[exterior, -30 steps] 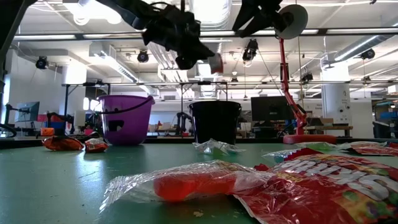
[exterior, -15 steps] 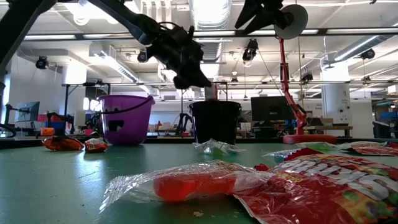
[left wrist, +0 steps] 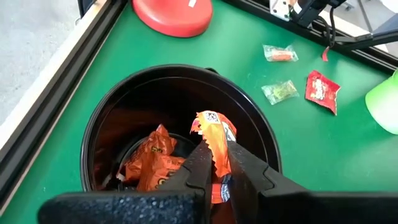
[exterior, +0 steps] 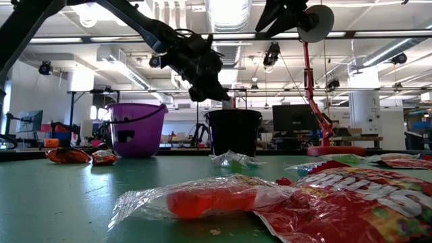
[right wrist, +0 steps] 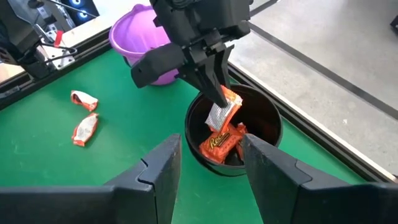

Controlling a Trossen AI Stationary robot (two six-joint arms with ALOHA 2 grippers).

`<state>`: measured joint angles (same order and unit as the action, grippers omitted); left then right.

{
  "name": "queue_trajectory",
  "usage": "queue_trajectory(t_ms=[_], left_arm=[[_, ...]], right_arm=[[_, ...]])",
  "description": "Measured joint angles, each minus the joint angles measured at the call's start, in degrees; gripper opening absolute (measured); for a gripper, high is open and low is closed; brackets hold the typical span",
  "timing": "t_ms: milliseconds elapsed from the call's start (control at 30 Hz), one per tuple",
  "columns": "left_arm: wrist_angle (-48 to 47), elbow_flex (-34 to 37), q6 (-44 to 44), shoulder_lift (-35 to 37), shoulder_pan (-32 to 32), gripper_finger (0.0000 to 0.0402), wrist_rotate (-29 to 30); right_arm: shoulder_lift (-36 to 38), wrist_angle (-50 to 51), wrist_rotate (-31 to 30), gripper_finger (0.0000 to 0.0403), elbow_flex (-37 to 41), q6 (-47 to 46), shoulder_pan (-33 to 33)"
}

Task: Sort candy
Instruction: Put the orange candy into the black bucket, then put the green gummy into the black bucket

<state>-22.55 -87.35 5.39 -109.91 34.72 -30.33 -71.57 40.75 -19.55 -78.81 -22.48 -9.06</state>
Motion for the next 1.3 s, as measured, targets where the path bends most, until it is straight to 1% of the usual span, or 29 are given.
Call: queue_trajectory(t_ms=[333, 433, 567, 700, 800, 933, 1133, 1200, 1300], left_arm=[[-0.65, 0.00, -0.15, 0.06, 0.00, 0.0085, 0.00], [-3.79, -0.33, 0.05, 0.68, 0.00, 0.0098, 0.00], [-11.88, -4.60, 3.95, 1.38, -0.09, 0.0104, 0.17], [-22.87, -11.93, 8.93, 1.42, -0.77, 0.0105, 2.14], [-29.99, -17.13, 13.11, 1.42, -1.64, 0.0105, 2.43], [-40.53, -24.44, 19.74, 1.42, -1.98, 0.0105, 2.85], [-55.68, -33.86, 22.98, 1.61, -1.91, 0.0105, 2.95], [-58.97, -34.95, 23.37, 1.98, -2.11, 0.0105, 2.77], [-59.68, -33.39, 22.49, 4.09, -2.49, 0.0105, 2.23]], right_arm=[[0.00, 1.06, 0.01, 0.0164, 0.00, -0.23, 0.02], [0.23, 3.45, 0.07, 0.0164, 0.00, -1.28, 0.02], [0.76, 12.72, 0.67, 0.0164, 0.00, -3.68, 0.17], [0.60, 24.34, 0.62, 0.0164, 0.02, -8.04, 0.17], [0.32, 30.17, 0.52, 0.0164, 0.17, -11.67, 0.17], [0.28, 31.38, 0.63, 0.0164, 0.99, -14.71, 0.31], [-0.19, 30.65, 1.97, 0.0164, 1.82, -15.08, 0.31], [-0.55, 30.60, 1.97, 0.0164, 2.14, -15.06, 0.31], [-0.87, 30.51, 1.97, 0.0164, 2.70, -14.99, 0.31]])
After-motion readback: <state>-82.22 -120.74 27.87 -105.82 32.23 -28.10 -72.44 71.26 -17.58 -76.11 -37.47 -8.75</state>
